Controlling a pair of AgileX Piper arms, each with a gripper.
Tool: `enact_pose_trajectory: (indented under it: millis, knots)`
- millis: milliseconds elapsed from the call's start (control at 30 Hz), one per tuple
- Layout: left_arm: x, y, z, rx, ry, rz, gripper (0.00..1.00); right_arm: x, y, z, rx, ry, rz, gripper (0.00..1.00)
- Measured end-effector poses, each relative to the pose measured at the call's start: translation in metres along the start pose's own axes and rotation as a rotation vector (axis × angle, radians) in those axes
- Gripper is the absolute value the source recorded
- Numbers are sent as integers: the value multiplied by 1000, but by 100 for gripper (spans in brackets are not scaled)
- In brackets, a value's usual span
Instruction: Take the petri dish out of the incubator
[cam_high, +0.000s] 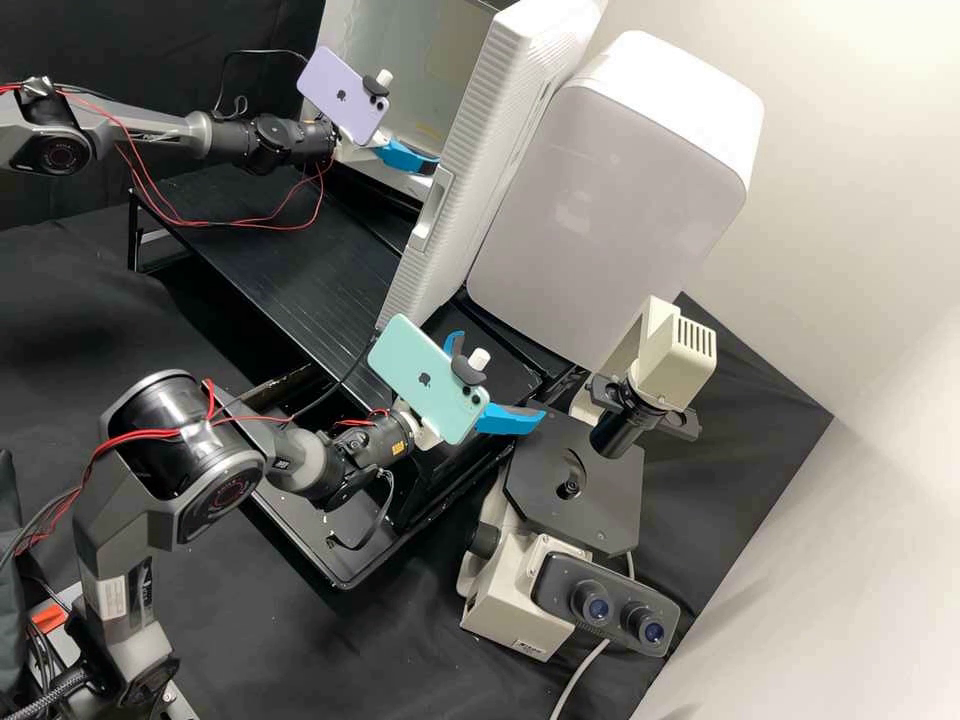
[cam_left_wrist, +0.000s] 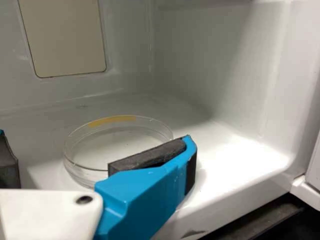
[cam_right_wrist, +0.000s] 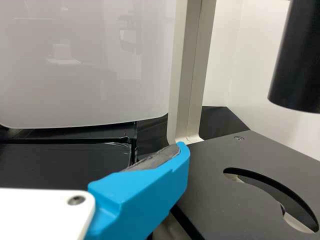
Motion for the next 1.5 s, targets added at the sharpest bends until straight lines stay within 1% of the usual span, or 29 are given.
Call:
enact_pose_trajectory:
  millis: [167, 233, 267, 300, 400, 500, 533, 633, 800, 867, 900, 967, 1067, 1133, 1267, 1500]
  knots:
    - [-1, 0, 6, 30, -19, 17, 100, 0, 0, 0, 0, 0, 0, 100]
    - [-1, -5, 7, 50, -28, 15, 100, 0, 0, 0, 0, 0, 0, 100]
    - [-1, -7, 7, 52, -27, 16, 100, 0, 0, 0, 0, 0, 0, 100]
    - [0, -10, 8, 49, -22, 18, 100, 0, 0, 0, 0, 0, 0, 100]
    - [0, -13, 8, 22, -16, 23, 100, 0, 0, 0, 0, 0, 0, 100]
    - [1, -13, 8, 19, -16, 30, 100, 0, 0, 0, 0, 0, 0, 100]
    - [1, -13, 8, 15, -18, 33, 0, 0, 0, 0, 0, 0, 0, 100]
    - [1, -13, 8, 8, -26, 38, 0, 0, 0, 0, 0, 0, 0, 100]
    - [1, -16, 9, -41, -35, 28, 0, 0, 0, 0, 0, 0, 0, 100]
    - [1, -17, 9, -47, -43, 21, 0, 0, 0, 0, 0, 0, 0, 100]
    - [1, -17, 10, -55, -46, 21, 0, 0, 0, 0, 0, 0, 0, 100]
    - [1, -18, 10, -56, -51, 19, 0, 0, 0, 0, 0, 0, 0, 100]
    - [1, -18, 10, -69, -53, 19, 0, 0, 0, 0, 0, 0, 0, 100]
    - [1, -18, 11, -62, -58, 20, 0, 0, 0, 0, 0, 0, 0, 100]
    - [1, -17, 10, -74, -65, 20, 0, 0, 0, 0, 0, 0, 0, 100]
    - [1, -18, 10, -69, -67, 16, 0, 0, 0, 0, 0, 0, 0, 100]
